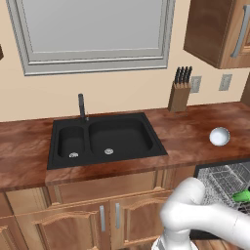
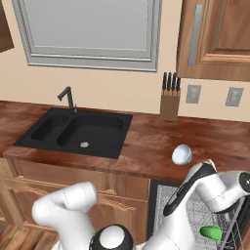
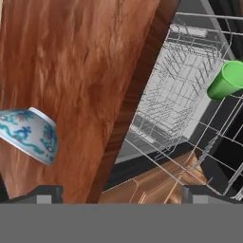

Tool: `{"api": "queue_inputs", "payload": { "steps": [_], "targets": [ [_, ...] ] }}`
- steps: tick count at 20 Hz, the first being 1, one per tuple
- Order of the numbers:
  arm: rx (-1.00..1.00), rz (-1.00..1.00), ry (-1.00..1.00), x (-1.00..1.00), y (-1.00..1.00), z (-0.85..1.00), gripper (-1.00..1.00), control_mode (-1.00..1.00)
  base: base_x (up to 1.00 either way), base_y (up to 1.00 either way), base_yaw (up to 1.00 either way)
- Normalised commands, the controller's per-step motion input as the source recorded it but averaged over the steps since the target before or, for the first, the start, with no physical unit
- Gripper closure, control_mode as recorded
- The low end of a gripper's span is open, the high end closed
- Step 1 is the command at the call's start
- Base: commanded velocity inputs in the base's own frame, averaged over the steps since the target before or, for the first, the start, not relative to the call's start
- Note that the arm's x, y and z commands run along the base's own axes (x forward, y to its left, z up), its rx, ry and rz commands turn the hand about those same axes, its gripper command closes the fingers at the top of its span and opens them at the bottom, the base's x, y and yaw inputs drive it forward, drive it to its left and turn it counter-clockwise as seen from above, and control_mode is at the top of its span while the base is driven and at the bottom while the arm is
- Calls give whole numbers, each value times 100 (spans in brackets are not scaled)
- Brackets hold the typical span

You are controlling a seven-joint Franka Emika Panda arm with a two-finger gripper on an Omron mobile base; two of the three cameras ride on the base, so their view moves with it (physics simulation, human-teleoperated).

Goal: Pick up the cup and bowl from the counter, place them in the dishwasher, and close the dishwasher door.

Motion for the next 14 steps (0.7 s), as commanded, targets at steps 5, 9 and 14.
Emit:
{"api": "queue_inputs", "payload": {
  "steps": [5,9,14],
  "targets": [
    [-11,0,0,15,4,24,-100,-100,0,0,0],
    [-10,0,0,16,0,29,-100,-100,0,0,0],
    [-4,0,0,23,0,6,-100,-100,0,0,0]
  ]
}}
